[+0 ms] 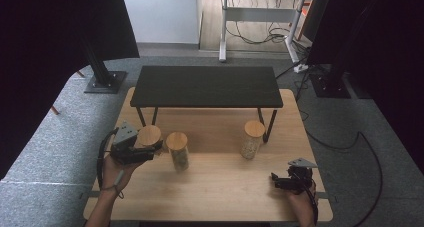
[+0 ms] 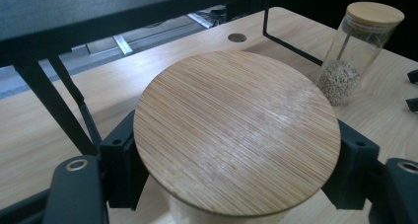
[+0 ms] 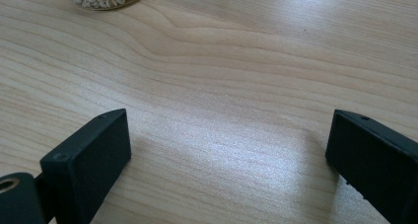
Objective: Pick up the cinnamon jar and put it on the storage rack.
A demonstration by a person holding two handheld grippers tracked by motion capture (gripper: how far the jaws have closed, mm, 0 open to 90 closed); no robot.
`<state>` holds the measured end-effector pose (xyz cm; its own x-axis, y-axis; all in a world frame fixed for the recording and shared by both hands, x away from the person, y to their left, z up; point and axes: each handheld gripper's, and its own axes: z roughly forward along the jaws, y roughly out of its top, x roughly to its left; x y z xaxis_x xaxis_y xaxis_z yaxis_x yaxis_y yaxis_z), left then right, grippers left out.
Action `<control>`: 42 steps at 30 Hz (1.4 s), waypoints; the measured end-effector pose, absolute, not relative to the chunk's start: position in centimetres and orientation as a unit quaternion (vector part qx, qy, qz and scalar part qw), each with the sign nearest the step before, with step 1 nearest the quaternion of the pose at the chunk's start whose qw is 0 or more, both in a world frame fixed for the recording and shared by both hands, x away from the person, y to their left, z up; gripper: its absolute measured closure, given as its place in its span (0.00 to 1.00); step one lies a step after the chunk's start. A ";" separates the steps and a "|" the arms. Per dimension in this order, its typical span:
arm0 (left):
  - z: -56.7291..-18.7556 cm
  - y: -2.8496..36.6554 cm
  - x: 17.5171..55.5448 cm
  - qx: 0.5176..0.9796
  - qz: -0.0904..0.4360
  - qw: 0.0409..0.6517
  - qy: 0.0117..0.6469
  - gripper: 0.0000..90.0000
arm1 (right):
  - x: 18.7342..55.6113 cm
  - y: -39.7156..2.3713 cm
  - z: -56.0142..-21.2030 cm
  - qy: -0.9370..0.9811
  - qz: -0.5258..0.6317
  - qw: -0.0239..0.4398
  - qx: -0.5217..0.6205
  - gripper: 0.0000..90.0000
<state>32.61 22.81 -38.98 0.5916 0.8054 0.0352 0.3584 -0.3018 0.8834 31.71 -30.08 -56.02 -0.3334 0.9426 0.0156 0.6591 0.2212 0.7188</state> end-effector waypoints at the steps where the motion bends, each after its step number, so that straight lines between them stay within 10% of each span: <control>1: -38.9 22.8 32.8 0.769 0.248 0.453 0.378 0.28 | 31.7 -30.1 -56.0 0.750 0.323 0.219 0.534 0.04; 42: -34.3 21.3 38.6 0.776 0.231 0.453 0.374 0.28 | 31.7 -30.1 -56.0 0.750 0.323 0.218 0.534 0.03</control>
<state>38.58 21.32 -34.32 0.6134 0.7895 0.0187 0.3715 -0.3093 0.8754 31.71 -30.09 -56.00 -0.3340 0.9424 0.0175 0.6605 0.2208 0.7176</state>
